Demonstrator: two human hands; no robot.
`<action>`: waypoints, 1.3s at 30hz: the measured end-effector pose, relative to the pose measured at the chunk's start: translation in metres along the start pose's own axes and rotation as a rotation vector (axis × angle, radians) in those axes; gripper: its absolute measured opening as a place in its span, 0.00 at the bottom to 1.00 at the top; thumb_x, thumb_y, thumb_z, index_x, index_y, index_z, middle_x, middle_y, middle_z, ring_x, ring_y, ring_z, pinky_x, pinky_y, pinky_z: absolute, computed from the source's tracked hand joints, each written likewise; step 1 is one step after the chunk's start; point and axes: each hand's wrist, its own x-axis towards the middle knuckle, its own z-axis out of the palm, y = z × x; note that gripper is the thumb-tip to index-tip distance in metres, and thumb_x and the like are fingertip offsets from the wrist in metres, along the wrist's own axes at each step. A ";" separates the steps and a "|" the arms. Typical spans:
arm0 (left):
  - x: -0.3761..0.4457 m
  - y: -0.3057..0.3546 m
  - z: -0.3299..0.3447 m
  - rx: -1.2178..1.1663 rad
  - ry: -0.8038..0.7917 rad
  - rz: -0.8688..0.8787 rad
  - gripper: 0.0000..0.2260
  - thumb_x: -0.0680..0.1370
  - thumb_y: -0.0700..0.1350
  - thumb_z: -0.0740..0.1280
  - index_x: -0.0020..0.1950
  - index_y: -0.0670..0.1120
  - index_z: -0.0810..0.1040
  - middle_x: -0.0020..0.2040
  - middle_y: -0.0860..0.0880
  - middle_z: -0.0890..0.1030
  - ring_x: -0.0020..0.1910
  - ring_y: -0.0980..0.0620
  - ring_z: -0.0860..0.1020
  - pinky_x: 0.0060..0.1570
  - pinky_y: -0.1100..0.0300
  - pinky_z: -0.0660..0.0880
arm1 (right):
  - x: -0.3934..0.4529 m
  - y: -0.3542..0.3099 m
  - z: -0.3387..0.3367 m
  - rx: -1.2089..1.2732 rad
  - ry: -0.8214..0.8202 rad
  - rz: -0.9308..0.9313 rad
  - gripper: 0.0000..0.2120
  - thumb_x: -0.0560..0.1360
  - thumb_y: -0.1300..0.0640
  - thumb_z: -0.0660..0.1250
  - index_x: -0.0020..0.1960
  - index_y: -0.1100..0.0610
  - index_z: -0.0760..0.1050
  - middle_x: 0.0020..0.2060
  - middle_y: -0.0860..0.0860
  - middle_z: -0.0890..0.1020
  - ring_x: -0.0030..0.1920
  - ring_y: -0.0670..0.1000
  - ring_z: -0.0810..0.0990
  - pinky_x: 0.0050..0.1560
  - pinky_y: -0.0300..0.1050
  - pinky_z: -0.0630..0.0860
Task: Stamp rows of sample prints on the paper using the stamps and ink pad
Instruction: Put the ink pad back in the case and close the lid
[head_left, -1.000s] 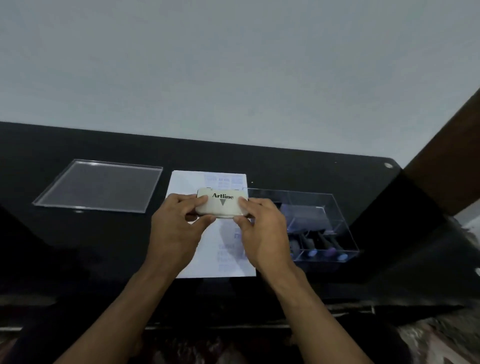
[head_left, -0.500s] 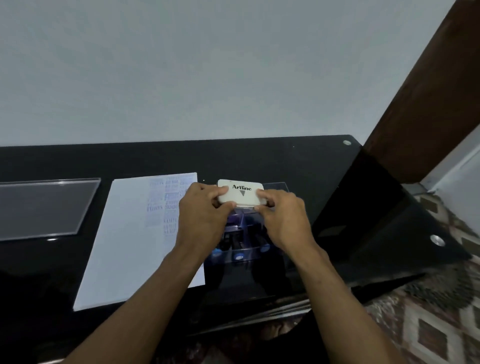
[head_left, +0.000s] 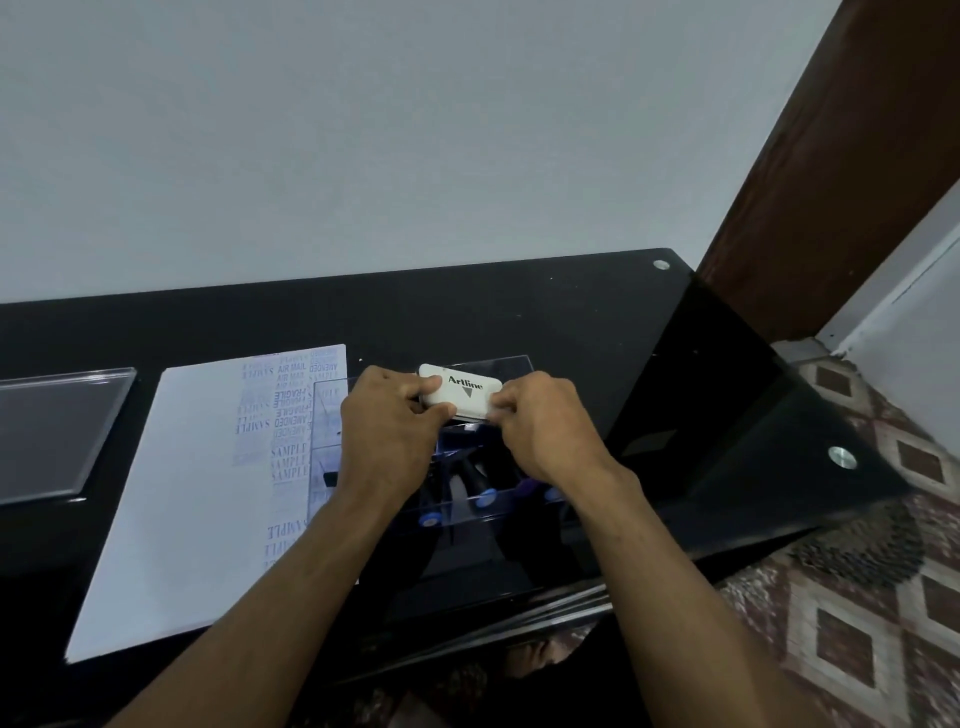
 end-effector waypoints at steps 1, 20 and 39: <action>0.000 0.001 0.001 0.012 0.001 0.005 0.14 0.72 0.44 0.78 0.58 0.47 0.84 0.53 0.52 0.77 0.45 0.59 0.78 0.41 0.78 0.70 | 0.000 0.000 0.000 0.000 -0.009 -0.005 0.07 0.75 0.61 0.69 0.46 0.51 0.84 0.49 0.48 0.82 0.41 0.48 0.82 0.45 0.43 0.82; -0.005 -0.004 0.013 0.239 -0.093 0.201 0.11 0.78 0.44 0.71 0.59 0.44 0.84 0.57 0.50 0.80 0.57 0.51 0.74 0.55 0.61 0.70 | -0.006 0.023 0.003 -0.083 0.198 -0.222 0.14 0.79 0.57 0.65 0.64 0.57 0.78 0.69 0.49 0.72 0.68 0.45 0.64 0.62 0.32 0.62; -0.011 -0.031 -0.040 0.557 -0.342 0.337 0.28 0.81 0.60 0.47 0.79 0.51 0.64 0.80 0.48 0.61 0.81 0.46 0.53 0.78 0.47 0.44 | -0.031 -0.008 0.020 -0.345 0.083 -0.336 0.25 0.83 0.45 0.54 0.77 0.55 0.60 0.76 0.54 0.62 0.77 0.53 0.55 0.77 0.52 0.54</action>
